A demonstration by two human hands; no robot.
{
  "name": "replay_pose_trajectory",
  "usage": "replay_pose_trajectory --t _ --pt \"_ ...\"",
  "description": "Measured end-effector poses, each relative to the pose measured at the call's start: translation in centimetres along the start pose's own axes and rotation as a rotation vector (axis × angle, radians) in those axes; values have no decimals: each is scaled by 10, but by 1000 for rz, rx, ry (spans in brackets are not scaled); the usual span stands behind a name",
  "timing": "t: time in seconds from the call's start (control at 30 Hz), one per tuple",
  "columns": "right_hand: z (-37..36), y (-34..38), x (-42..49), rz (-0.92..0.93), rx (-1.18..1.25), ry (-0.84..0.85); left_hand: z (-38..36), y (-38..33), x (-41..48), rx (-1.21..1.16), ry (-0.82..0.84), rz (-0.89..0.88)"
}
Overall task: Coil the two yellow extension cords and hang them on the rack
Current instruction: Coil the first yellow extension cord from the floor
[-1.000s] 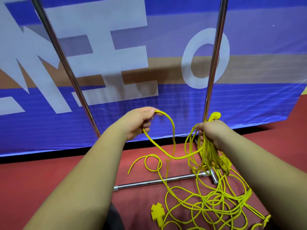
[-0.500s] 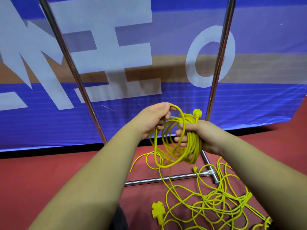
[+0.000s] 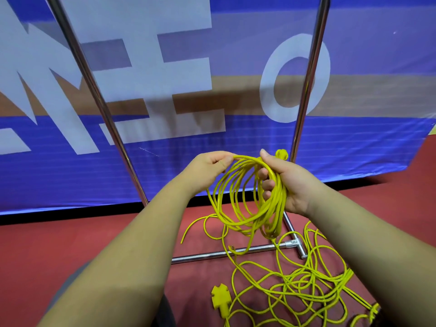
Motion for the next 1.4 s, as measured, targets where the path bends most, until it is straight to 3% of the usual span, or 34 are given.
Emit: replay_pose_trajectory --t 0.17,0.33,0.7,0.83,0.97,1.13,1.27,1.4 --pt "6 2 2 36 -76 -42 -16 -4 4 462 66 -183" --pt "7 3 2 42 -78 -70 -25 -34 1 448 -32 -387" --pt "-8 0 -3 15 -122 57 -6 -26 12 592 -309 -214" --pt "-10 0 -4 4 -119 66 -5 -20 15 481 -366 -146" --pt "-3 5 5 39 -84 5 -8 -1 19 238 -180 -15" --pt "13 17 11 94 -29 -136 -24 47 12 197 111 298" --pt "24 33 15 125 50 -186 -52 51 -2 -243 390 525" --pt "30 44 18 138 146 -170 -72 56 -5 -18 486 392"
Point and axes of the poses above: each hand's wrist, its own x-axis towards the middle knuckle, its own z-axis out of the back of the hand, y = z × x, the point moved 6 cm from there along x, towards the middle knuckle, and after that the axes turned 11 degrees about -y, right-handed, at the moved point
